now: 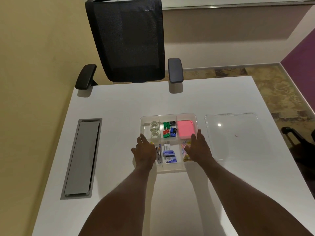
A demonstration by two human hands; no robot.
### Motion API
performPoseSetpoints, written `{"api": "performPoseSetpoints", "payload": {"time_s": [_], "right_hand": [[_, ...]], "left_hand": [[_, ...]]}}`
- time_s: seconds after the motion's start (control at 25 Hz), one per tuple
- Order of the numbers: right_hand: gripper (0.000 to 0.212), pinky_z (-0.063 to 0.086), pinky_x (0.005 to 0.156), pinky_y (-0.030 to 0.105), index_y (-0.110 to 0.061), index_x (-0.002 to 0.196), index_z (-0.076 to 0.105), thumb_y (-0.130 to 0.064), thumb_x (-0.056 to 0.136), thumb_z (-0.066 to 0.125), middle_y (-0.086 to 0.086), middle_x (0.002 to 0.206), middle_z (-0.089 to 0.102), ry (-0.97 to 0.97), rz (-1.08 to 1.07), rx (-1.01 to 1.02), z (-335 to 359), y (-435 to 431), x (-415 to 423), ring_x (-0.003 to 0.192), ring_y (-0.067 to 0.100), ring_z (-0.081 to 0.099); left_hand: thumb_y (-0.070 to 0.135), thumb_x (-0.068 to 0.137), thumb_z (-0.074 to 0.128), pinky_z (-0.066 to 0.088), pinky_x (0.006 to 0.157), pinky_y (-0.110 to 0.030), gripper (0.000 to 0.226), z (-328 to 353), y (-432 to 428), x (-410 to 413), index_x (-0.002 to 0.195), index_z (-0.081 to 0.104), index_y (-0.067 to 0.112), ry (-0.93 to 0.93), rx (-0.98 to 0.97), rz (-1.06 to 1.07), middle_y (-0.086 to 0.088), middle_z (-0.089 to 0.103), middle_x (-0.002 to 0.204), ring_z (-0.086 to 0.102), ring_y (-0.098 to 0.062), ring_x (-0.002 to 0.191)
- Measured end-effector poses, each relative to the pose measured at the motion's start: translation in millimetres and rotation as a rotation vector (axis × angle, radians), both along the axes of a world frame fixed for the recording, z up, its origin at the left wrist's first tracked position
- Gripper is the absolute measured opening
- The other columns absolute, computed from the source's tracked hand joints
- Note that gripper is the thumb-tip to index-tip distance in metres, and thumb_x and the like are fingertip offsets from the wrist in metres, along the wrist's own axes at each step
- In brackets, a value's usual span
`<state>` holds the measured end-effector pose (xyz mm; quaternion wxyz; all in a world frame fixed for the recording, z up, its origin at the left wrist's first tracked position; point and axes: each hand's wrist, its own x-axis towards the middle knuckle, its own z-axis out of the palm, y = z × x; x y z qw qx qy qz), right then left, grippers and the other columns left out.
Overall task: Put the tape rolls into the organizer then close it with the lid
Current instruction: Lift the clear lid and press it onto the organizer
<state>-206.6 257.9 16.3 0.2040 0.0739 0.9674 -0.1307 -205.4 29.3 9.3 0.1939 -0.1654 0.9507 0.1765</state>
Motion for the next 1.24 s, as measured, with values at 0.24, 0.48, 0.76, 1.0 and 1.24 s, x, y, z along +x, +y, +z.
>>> {"api": "performPoseSetpoints", "payload": {"time_s": [0.24, 0.48, 0.76, 1.0, 1.24], "right_hand": [[0.072, 0.022, 0.126, 0.046, -0.007, 0.155, 0.027, -0.042, 0.099, 0.055, 0.022, 0.165, 0.018, 0.072, 0.164, 0.140, 4, 1, 10, 0.151, 0.039, 0.024], [0.053, 0.030, 0.121, 0.039, -0.016, 0.148, 0.039, -0.032, 0.099, 0.052, 0.005, 0.157, 0.041, 0.172, 0.296, 0.152, 15, -21, 42, 0.145, 0.027, 0.038], [0.056, 0.024, 0.123, 0.040, -0.017, 0.151, 0.036, -0.030, 0.099, 0.050, 0.005, 0.162, 0.035, 0.175, 0.314, 0.145, 26, -31, 99, 0.149, 0.027, 0.032], [0.063, 0.025, 0.123, 0.044, -0.016, 0.155, 0.031, -0.035, 0.099, 0.051, 0.007, 0.164, 0.030, 0.126, 0.294, 0.111, 30, -19, 125, 0.150, 0.027, 0.031], [0.062, 0.033, 0.118, 0.043, -0.016, 0.149, 0.038, -0.033, 0.094, 0.059, 0.006, 0.157, 0.042, 0.146, 0.303, 0.065, 31, 9, 129, 0.142, 0.027, 0.043]], "left_hand": [[0.040, 0.107, 0.046, 0.023, 0.125, -0.060, 0.072, 4, -7, 10, 0.164, 0.014, 0.011, 0.001, -0.042, -0.083, -0.013, 0.022, 0.171, 0.031, -0.031, 0.156], [0.041, 0.109, 0.039, 0.023, 0.125, -0.062, 0.067, 16, -10, 38, 0.165, 0.014, 0.013, 0.062, -0.151, -0.204, -0.014, 0.013, 0.173, 0.015, -0.030, 0.161], [0.026, 0.106, 0.043, 0.024, 0.123, -0.061, 0.066, 26, -11, 80, 0.165, 0.015, 0.015, 0.049, -0.004, -0.201, -0.010, 0.017, 0.172, 0.033, -0.030, 0.153], [0.020, 0.103, 0.046, 0.026, 0.122, -0.061, 0.073, 31, 1, 107, 0.166, 0.008, 0.018, 0.064, 0.069, -0.208, -0.011, 0.020, 0.170, 0.039, -0.032, 0.149], [0.016, 0.104, 0.045, 0.023, 0.125, -0.063, 0.070, 34, 43, 116, 0.166, 0.011, 0.017, 0.128, 0.060, -0.163, -0.008, 0.017, 0.173, 0.023, -0.029, 0.158]]}}
